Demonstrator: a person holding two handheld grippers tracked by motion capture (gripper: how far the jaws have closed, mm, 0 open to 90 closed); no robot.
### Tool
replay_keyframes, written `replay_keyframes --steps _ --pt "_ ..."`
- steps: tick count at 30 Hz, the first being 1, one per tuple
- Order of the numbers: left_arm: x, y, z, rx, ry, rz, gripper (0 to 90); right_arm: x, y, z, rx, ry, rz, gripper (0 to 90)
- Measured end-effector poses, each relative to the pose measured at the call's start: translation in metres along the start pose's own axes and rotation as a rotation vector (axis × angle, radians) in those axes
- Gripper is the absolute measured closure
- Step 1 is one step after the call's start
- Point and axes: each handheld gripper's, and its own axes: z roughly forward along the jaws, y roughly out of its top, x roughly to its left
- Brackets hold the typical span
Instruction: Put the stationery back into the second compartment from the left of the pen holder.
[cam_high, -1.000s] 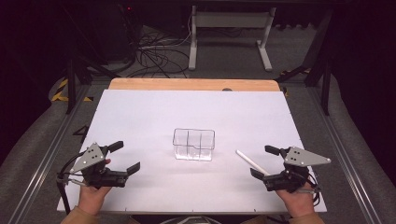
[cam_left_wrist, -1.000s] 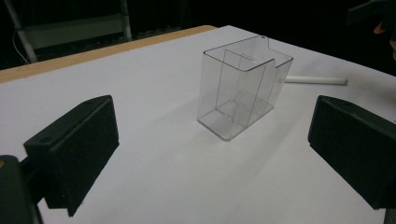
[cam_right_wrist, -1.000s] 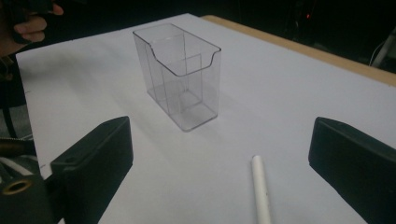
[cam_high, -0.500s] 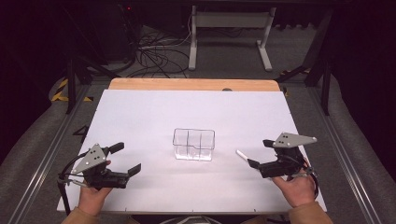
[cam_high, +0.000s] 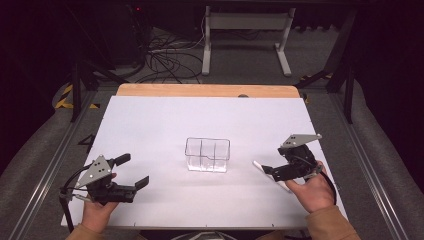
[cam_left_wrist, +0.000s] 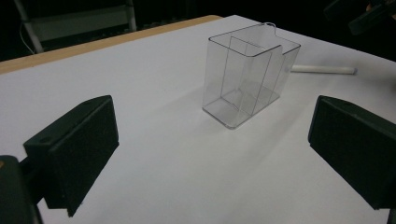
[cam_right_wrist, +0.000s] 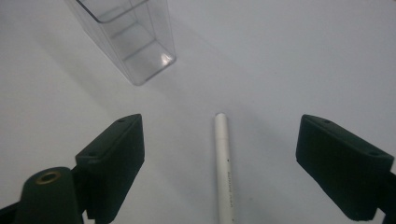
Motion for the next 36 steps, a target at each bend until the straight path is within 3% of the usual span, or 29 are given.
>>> replay_keyframes --steps 4,11,20,31,36 --pt "0.001 0.001 0.001 0.004 0.002 0.008 2.7 0.003 0.002 0.006 0.061 -0.055 -0.061 16.4" --pt "0.001 0.002 0.001 0.004 -0.003 0.006 2.6 0.000 0.003 0.011 0.101 -0.028 -0.048 20.4" --pt "0.001 0.002 0.001 0.001 -0.006 0.004 2.6 -0.008 0.003 0.021 0.178 0.059 0.021 28.8" --pt "0.000 0.001 0.001 0.008 -0.012 -0.005 2.7 -0.006 0.002 0.041 0.319 0.049 -0.005 42.1" --pt "0.001 0.002 0.002 0.007 -0.008 0.012 2.7 -0.005 0.001 0.049 0.367 0.042 -0.015 49.7"
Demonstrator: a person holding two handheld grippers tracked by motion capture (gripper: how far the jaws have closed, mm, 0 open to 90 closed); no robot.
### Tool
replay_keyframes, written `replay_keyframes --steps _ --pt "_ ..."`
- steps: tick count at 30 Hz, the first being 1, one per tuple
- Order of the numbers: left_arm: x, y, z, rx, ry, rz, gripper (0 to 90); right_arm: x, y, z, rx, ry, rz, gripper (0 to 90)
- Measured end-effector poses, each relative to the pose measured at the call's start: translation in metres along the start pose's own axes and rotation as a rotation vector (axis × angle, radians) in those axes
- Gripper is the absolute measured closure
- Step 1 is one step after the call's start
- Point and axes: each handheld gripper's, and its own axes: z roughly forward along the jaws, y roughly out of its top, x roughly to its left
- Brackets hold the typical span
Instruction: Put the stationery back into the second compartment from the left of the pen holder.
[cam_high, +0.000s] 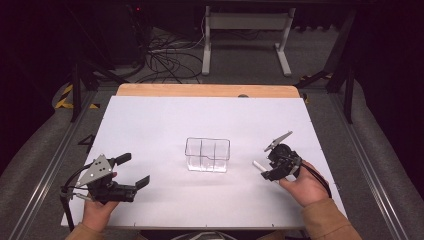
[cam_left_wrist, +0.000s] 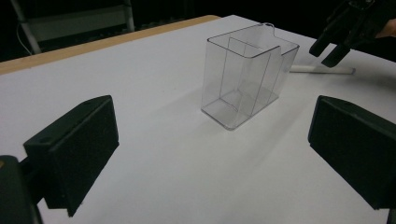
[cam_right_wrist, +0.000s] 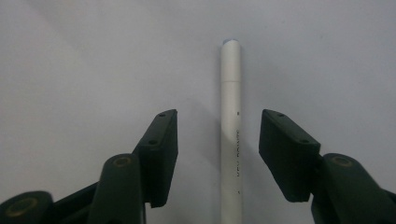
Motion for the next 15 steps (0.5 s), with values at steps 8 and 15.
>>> replay_keyframes --steps 8,15 --pt "-0.001 -0.001 0.001 -0.002 -0.007 -0.018 2.7 -0.001 0.002 0.010 0.070 -0.014 -0.004 60.6" --pt "-0.001 -0.001 0.001 0.000 -0.009 -0.010 2.7 -0.002 0.001 0.014 0.107 -0.028 -0.005 70.9"
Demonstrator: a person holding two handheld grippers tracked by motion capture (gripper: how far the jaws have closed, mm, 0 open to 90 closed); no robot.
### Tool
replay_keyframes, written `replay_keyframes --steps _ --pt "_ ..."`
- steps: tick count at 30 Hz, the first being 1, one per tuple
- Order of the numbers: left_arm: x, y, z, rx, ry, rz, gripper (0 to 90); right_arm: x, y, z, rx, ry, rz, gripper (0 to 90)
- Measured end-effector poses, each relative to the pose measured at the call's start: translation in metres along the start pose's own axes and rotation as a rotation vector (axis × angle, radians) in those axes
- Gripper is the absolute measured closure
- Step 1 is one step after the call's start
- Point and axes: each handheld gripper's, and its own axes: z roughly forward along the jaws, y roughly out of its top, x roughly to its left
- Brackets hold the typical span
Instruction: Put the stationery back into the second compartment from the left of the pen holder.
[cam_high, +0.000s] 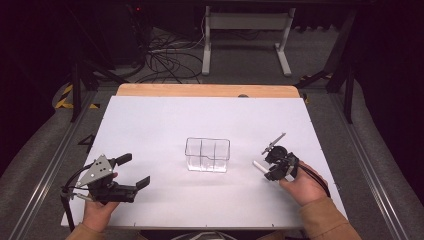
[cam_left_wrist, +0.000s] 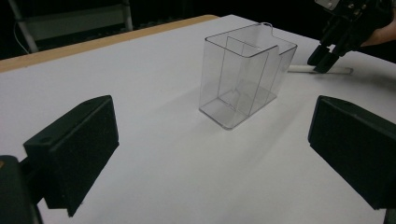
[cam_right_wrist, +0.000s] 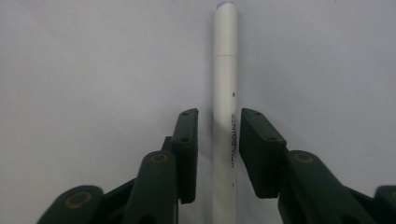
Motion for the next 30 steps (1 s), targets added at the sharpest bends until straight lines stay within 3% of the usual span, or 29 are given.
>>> replay_keyframes --steps 6,30 --pt "-0.0001 -0.0012 0.0013 0.011 -0.007 -0.004 2.7 0.0003 0.0001 0.0040 0.022 -0.002 0.007 77.7" --pt "-0.0004 -0.0021 0.0020 0.008 -0.015 -0.020 2.7 0.0018 0.0021 0.0062 0.040 -0.015 0.022 79.5"
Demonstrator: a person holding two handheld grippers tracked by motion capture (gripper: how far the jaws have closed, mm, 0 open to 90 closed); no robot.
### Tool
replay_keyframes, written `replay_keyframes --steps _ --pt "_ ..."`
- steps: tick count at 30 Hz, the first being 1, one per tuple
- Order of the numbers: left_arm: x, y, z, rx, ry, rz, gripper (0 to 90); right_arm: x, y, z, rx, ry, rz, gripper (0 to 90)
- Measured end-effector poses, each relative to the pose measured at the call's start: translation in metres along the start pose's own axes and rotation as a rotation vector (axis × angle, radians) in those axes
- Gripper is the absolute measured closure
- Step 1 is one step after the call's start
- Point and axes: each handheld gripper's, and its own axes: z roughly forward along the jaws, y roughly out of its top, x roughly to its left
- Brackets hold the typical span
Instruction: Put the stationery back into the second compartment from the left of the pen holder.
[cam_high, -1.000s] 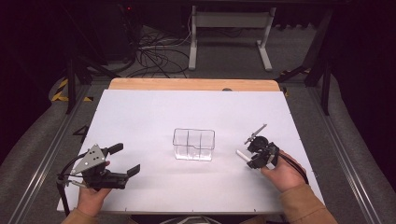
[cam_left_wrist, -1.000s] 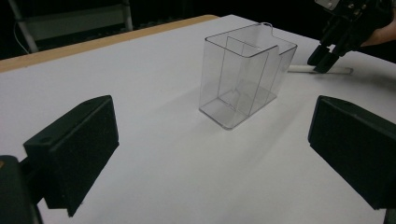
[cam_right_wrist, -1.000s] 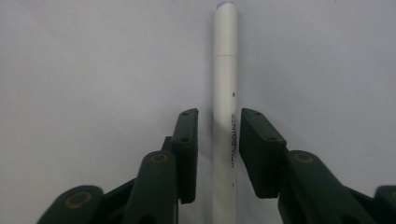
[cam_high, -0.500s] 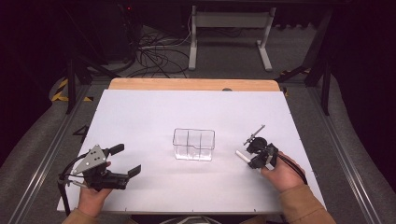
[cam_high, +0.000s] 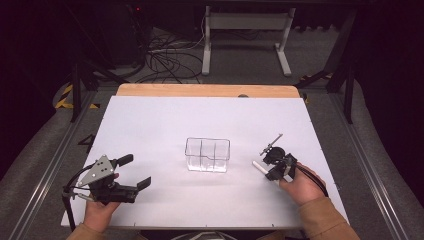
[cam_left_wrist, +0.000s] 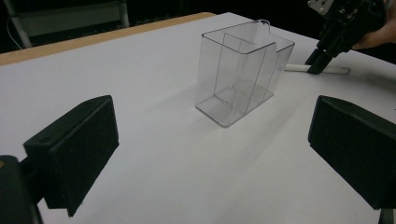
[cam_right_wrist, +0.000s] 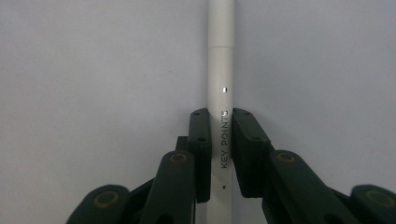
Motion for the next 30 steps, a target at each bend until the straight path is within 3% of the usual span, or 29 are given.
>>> replay_keyframes --steps 6,12,24,28,29,30 --pt "0.001 0.000 -0.001 -0.005 0.003 0.004 2.7 0.000 -0.001 -0.002 -0.009 0.007 0.006 79.6" --pt "0.001 0.000 -0.001 -0.008 0.001 0.004 2.7 0.001 -0.003 -0.011 -0.065 0.008 0.000 79.7" --pt "0.000 0.000 0.000 -0.008 0.000 -0.002 2.7 0.003 -0.013 -0.048 -0.317 -0.004 -0.023 79.6" --pt "0.000 0.000 -0.001 -0.011 -0.001 -0.002 2.7 0.005 -0.016 -0.054 -0.373 -0.012 -0.032 79.6" --pt "0.000 0.000 -0.001 -0.011 0.000 0.000 2.7 0.006 -0.017 -0.059 -0.415 -0.020 -0.042 79.6" --pt "0.000 0.000 -0.001 -0.011 0.001 0.002 2.7 0.006 -0.017 -0.059 -0.415 -0.020 -0.042 79.6"
